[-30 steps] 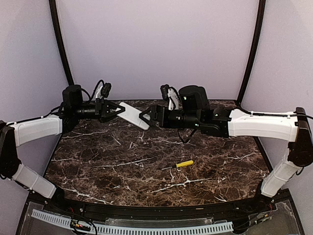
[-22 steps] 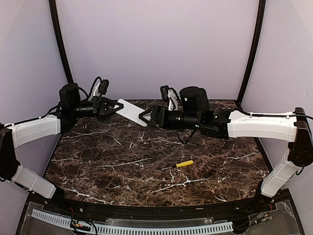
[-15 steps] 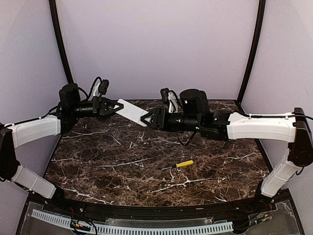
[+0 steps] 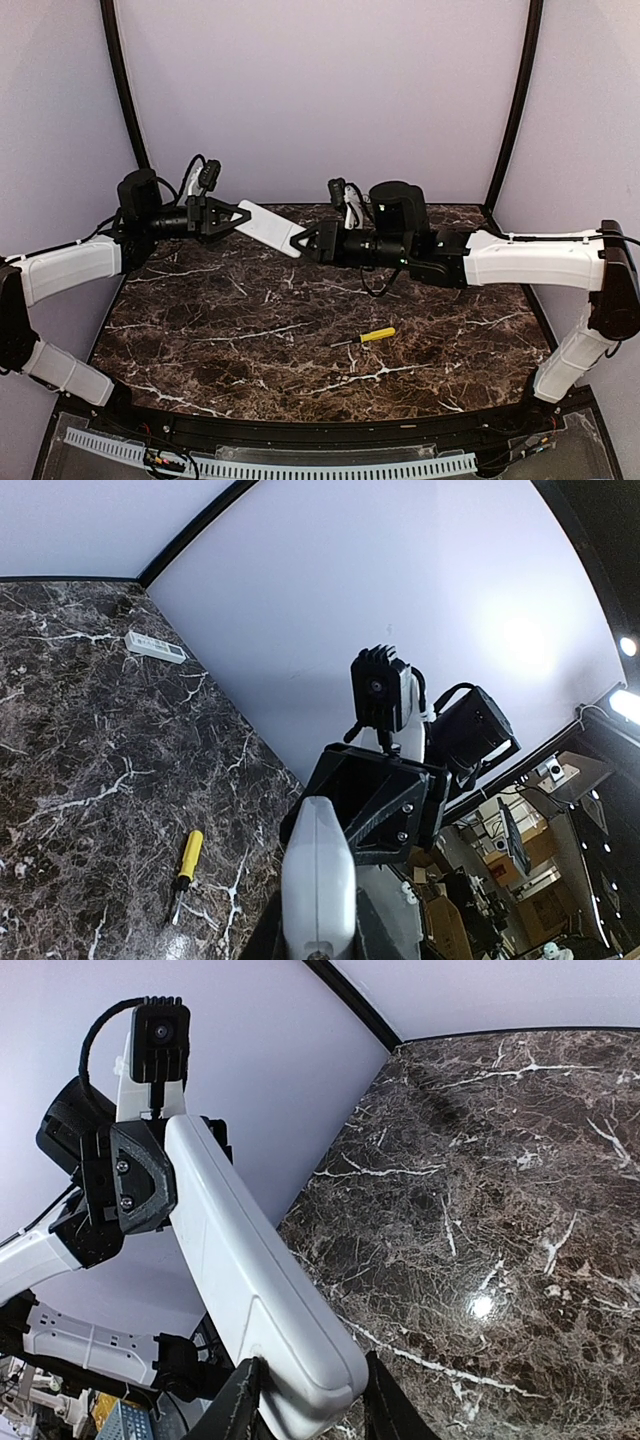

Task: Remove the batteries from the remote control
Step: Remove the battery cover from the remote control.

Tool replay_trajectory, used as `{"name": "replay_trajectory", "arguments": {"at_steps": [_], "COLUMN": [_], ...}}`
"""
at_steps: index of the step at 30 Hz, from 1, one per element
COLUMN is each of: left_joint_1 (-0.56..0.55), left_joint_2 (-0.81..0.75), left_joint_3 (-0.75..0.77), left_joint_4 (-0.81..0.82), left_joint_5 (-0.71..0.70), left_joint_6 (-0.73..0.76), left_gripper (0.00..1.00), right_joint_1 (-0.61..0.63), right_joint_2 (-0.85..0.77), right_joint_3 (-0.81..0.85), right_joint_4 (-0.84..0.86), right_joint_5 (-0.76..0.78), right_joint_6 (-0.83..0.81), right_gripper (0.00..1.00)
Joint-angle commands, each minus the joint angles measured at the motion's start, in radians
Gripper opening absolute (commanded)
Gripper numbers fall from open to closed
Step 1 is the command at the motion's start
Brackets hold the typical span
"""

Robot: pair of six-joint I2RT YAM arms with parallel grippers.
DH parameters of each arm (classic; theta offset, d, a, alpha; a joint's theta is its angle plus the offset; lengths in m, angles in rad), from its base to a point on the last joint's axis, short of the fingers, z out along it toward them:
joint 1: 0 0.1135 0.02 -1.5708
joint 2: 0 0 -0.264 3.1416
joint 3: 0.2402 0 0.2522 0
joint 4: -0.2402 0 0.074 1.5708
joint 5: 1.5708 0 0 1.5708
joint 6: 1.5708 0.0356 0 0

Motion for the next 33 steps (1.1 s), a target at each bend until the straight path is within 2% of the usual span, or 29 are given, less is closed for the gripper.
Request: {"name": "replay_trajectory", "arguments": {"at_steps": [1,22,33], "left_joint_1": [0.008,0.027,0.041], "left_joint_2": [-0.039,-0.059,-0.063], "left_joint_3": [-0.002,-0.002,-0.002], "left_joint_4": [0.011,0.021,0.008], "left_joint_5": [0.025,0.027,0.019], "left_joint_6": [0.021,0.021,0.026], "left_gripper": [0.01,0.0,0.0], "right_joint_1": [0.004,0.003,0.002], "right_joint_2": [0.009,-0.007,-0.017], "right_joint_3": [-0.015,-0.04,-0.05], "right_joint_4": [0.041,0.024,0.029], "right_joint_5": [-0.005,0.025,0.033], "right_joint_6": [0.001,-0.003,-0.003], "right_gripper": [0.33,0.25,0.11]}}
